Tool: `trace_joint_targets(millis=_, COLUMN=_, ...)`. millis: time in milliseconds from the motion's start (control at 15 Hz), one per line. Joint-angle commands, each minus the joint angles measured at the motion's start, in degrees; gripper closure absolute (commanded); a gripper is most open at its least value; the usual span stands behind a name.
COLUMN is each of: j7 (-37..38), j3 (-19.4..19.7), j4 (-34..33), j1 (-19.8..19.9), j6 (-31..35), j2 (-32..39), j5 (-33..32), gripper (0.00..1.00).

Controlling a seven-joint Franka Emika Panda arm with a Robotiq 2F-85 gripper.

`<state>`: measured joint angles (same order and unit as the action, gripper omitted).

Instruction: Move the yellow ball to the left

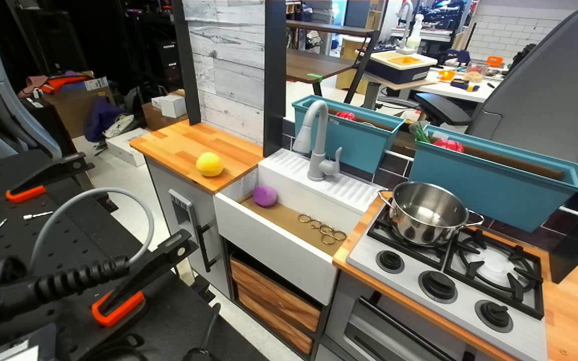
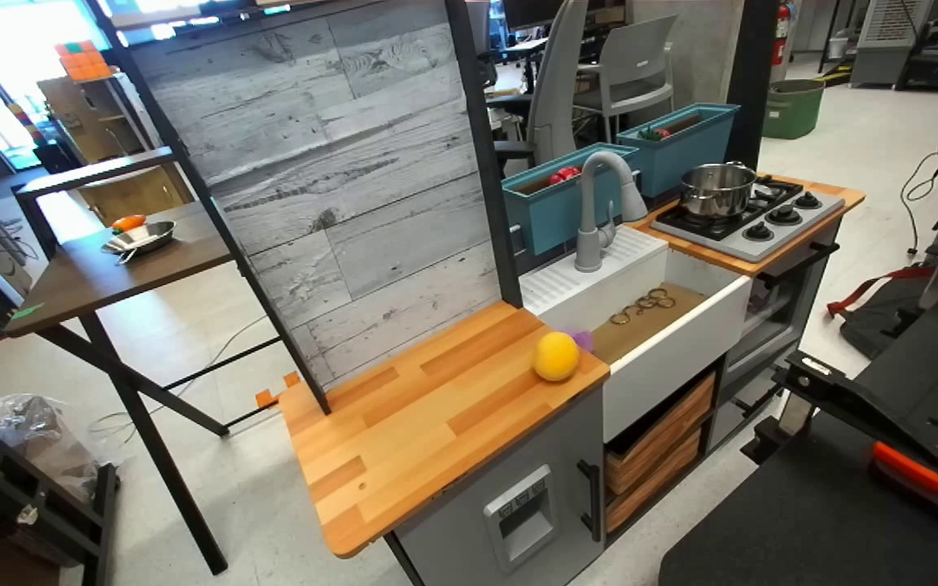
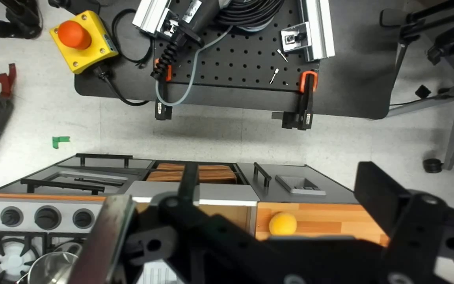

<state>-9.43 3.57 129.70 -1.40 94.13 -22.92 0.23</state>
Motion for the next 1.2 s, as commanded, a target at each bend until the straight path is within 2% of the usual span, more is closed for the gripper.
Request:
trace_joint_targets(millis=0, j7=1.46, j3=-1.81, j4=4.81, j1=-0.12, j6=4.45, j2=-0.86, j5=-0.20, gripper=0.00)
trace_joint_targets(millis=133, j7=2.31, j3=-2.89, j4=8.95, j1=-0.67, j6=10.20, j2=-0.84, j5=0.30, gripper=0.00)
trace_joint_targets(millis=400, j7=7.73, j3=-6.46, j4=16.31, j1=-2.29, j6=26.39, j2=3.31, j5=0.24, gripper=0.00)
trace_joint_targets(millis=600, j7=13.12, j3=-9.70, j4=17.28, j1=-3.12, j6=36.24, j2=12.48, j5=-2.01, gripper=0.00)
trace_joint_targets(millis=733, j7=19.96, j3=-11.78, j4=15.79, j1=-2.67, j6=41.71, j2=20.84, j5=-6.14, gripper=0.00)
trace_joint_targets(millis=867, j7=26.61, j3=-12.15, j4=13.79, j1=-2.81, j6=44.96, j2=27.99, j5=-11.39, gripper=0.00)
trace_joint_targets(millis=1133, j7=37.47, j3=-8.39, j4=5.62, j1=-6.54, j6=49.84, j2=43.29, j5=-16.82, gripper=0.00)
